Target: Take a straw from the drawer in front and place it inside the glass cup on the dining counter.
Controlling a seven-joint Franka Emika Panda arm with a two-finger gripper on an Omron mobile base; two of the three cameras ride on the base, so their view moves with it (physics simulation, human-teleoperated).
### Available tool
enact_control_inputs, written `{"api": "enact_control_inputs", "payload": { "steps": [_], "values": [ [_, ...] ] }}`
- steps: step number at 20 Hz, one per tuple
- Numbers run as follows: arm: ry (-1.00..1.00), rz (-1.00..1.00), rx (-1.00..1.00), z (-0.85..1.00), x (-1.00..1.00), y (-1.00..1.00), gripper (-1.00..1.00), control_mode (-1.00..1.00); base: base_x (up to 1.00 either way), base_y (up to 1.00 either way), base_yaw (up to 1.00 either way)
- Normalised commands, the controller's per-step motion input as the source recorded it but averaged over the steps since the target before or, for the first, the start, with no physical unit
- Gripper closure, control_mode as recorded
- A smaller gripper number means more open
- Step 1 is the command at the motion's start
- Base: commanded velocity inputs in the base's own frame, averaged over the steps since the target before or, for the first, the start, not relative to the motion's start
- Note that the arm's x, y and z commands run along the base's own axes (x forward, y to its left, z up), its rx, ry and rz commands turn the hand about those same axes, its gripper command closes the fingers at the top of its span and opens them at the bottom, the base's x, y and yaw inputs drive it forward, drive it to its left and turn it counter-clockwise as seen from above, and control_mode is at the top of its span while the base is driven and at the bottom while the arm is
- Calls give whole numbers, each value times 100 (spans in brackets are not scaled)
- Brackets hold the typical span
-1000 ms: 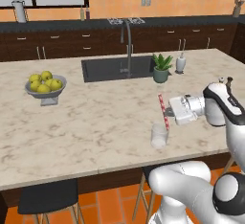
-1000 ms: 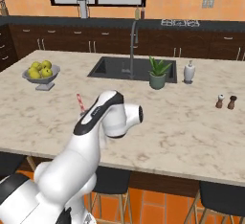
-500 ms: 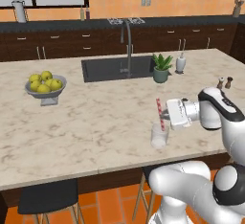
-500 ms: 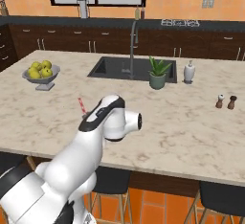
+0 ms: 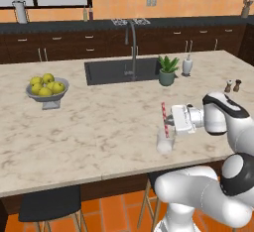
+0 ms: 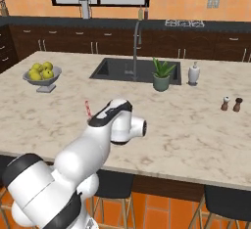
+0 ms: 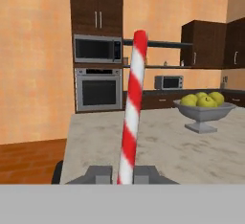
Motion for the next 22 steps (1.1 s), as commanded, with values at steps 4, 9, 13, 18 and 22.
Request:
{"api": "enact_control_inputs", "payload": {
  "steps": [4,9,13,18,22],
  "values": [
    [0,0,0,-12,17,-13,100,-100,0,0,0],
    [-1,0,0,-7,6,-10,100,-100,0,0,0],
    [-1,0,0,13,7,12,100,-100,0,0,0],
    [0,0,3,34,0,37,100,-100,0,0,0],
    [0,0,0,4,1,4,100,-100,0,0,0]
  ]
}}
